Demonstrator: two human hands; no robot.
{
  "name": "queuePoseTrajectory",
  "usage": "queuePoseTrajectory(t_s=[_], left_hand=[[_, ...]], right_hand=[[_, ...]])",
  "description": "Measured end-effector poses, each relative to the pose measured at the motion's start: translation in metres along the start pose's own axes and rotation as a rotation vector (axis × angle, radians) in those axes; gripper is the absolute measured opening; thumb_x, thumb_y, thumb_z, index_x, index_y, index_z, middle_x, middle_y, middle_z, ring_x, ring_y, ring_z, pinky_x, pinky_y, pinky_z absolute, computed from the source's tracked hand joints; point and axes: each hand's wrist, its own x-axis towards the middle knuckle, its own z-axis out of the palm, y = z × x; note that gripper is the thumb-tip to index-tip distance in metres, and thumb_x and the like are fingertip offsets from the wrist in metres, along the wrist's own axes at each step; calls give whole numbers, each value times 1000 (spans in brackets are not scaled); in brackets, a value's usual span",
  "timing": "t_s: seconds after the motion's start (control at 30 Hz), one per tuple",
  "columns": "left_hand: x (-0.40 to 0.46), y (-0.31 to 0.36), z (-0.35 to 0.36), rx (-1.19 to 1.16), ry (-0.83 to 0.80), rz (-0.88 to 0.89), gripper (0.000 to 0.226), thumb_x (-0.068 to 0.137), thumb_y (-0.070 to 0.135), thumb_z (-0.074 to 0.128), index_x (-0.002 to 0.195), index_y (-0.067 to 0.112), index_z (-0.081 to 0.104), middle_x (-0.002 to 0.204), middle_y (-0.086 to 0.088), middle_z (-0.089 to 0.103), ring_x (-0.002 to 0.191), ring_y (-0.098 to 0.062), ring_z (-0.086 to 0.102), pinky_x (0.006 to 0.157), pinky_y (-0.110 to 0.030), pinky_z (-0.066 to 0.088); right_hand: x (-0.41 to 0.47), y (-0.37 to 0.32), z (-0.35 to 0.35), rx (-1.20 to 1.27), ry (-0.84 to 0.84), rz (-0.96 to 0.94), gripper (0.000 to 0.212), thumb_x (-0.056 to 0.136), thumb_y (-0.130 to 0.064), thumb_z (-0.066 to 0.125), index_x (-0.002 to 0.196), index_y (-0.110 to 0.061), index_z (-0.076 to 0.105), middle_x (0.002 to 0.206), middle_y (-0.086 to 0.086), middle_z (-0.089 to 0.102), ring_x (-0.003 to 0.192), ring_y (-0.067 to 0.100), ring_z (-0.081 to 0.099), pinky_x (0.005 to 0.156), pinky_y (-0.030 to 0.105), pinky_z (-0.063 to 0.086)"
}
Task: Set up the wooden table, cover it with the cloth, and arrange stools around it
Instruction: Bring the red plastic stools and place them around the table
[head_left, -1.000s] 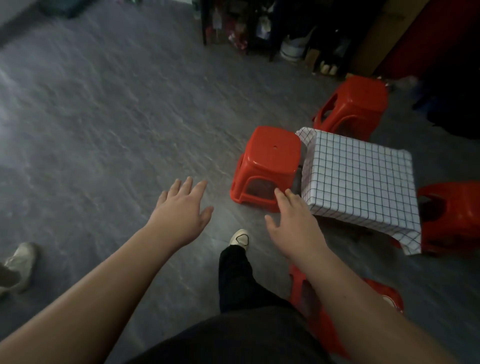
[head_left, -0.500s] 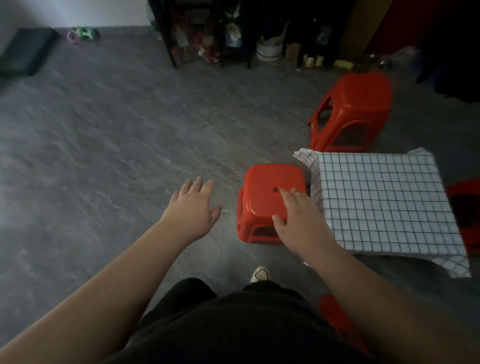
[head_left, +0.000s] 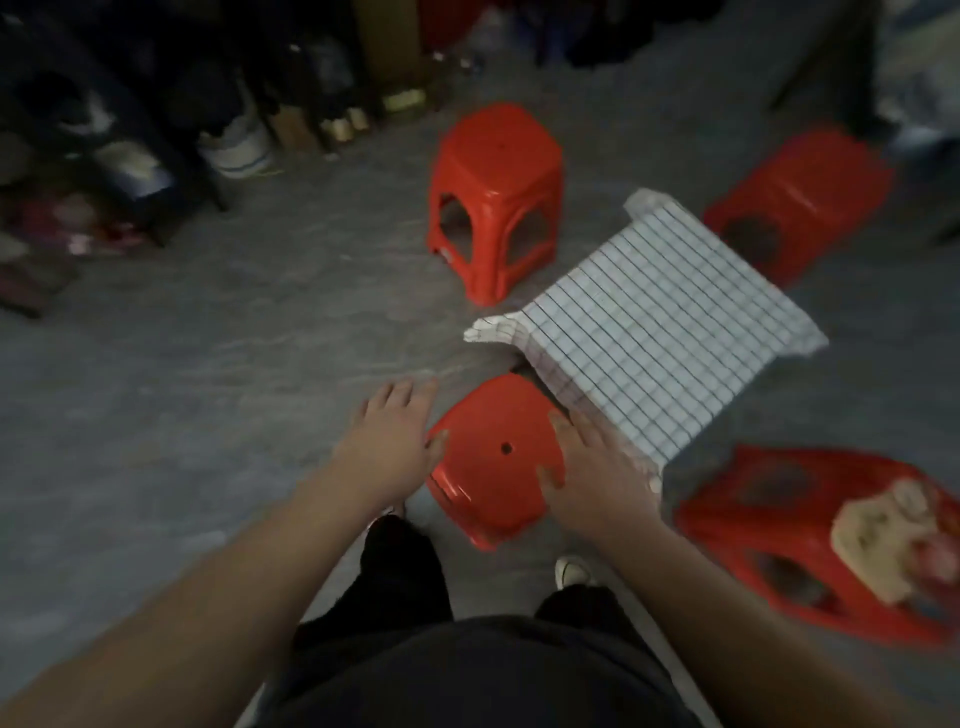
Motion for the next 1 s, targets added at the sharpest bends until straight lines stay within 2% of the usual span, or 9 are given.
queuePoseTrajectory(t_s=[0.13,0.3,0.37,0.47,0.63,0.7,0.83,0.93,1.0], left_hand=[[49,-21,-24,104,-146,216,72,99,44,46,158,21,13,163,-10,22,149,-32,19,120,-48,20],[104,-29,-17,133,-250,382,72,97,40,52,157,19,18,162,-15,22,148,-34,23,118,-50,25],[122,-30,2,131,-297,420,74,97,38,54,158,21,15,164,-15,17,148,-35,22,118,-49,26],[146,-33,46,125,-355,459,79,97,36,55,159,22,9,166,-14,6,152,-30,11,120,-43,23],[183,-51,145,112,-444,374,96,89,39,68,158,31,2,165,-15,1,151,-33,14,118,-50,28],[201,-62,182,96,-448,341,105,84,42,74,157,39,-2,165,-14,-3,151,-35,15,117,-52,31],[229,-77,240,29,-439,310,117,75,44,83,155,48,-2,162,-24,-4,151,-38,10,121,-47,24],[239,-88,270,-16,-461,348,120,71,43,86,152,55,-3,164,-13,-8,150,-34,19,118,-47,31],[239,-93,282,-28,-444,362,120,73,39,86,152,54,-3,165,-9,-6,146,-30,29,115,-41,37]], right_hand=[[0,-32,17,192,59,250,72,98,-44,50,159,-23,19,166,6,20,153,28,15,121,48,23],[4,-47,55,334,107,492,75,95,-37,57,159,-23,20,166,4,20,152,26,17,120,45,24],[9,-42,82,405,119,573,75,93,-34,59,158,-21,24,164,8,24,150,28,22,121,44,25],[20,-29,127,518,111,682,75,91,-30,63,157,-17,28,163,12,27,148,31,24,119,44,25],[56,0,219,651,92,814,85,83,-31,68,156,-13,29,160,22,29,148,35,25,122,43,21],[78,11,252,709,100,827,93,80,-35,72,158,-21,23,162,21,21,149,36,24,122,43,22],[114,27,311,779,157,860,113,77,-39,82,159,-38,4,166,11,-3,150,35,17,121,47,26],[131,31,347,781,211,893,119,75,-42,83,158,-43,-3,165,7,-18,150,36,16,118,49,30],[134,31,362,789,263,905,120,76,-37,84,157,-45,-4,164,3,-25,149,35,19,117,48,33]])
